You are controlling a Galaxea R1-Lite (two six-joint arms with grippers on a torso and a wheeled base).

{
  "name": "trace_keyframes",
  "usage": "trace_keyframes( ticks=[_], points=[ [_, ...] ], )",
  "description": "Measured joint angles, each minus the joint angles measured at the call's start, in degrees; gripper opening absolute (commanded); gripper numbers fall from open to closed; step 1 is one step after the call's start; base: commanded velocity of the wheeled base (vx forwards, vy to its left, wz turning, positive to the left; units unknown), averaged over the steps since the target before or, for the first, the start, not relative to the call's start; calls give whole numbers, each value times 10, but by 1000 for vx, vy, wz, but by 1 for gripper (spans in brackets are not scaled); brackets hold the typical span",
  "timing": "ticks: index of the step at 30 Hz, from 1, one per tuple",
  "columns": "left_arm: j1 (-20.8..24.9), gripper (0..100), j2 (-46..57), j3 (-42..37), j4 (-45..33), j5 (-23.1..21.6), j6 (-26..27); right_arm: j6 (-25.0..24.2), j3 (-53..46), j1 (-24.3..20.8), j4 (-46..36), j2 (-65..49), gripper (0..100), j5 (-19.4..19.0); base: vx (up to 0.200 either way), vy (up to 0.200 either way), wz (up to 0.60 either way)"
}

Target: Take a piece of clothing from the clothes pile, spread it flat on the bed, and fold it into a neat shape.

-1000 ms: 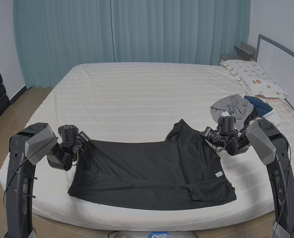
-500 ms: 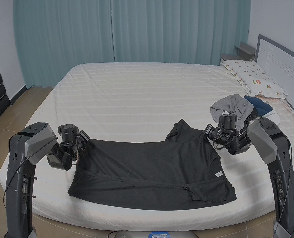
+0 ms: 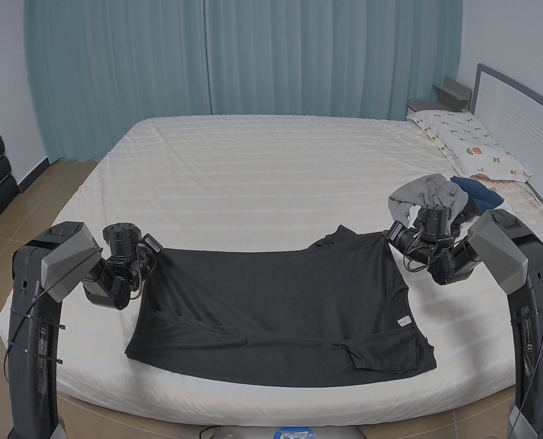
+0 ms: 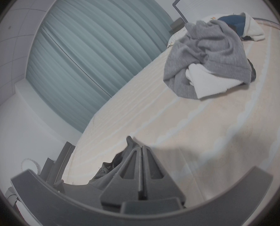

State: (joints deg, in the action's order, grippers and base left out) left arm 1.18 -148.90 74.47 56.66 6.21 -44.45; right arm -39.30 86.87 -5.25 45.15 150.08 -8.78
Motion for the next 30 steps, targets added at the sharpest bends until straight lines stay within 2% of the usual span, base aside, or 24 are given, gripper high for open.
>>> trace_keyframes(
  ticks=[13,24,30],
  points=[
    [-3,0,5,-2,5,0,0,-5,-46,6,24,-29,0,-2,0,0,0],
    [-3,0,22,-33,29,0,7,-6,-134,11,39,-82,0,-58,0,0,0],
    [-5,0,33,-70,55,-10,40,-6,-172,20,52,-109,0,-76,0,0,0]
  ],
)
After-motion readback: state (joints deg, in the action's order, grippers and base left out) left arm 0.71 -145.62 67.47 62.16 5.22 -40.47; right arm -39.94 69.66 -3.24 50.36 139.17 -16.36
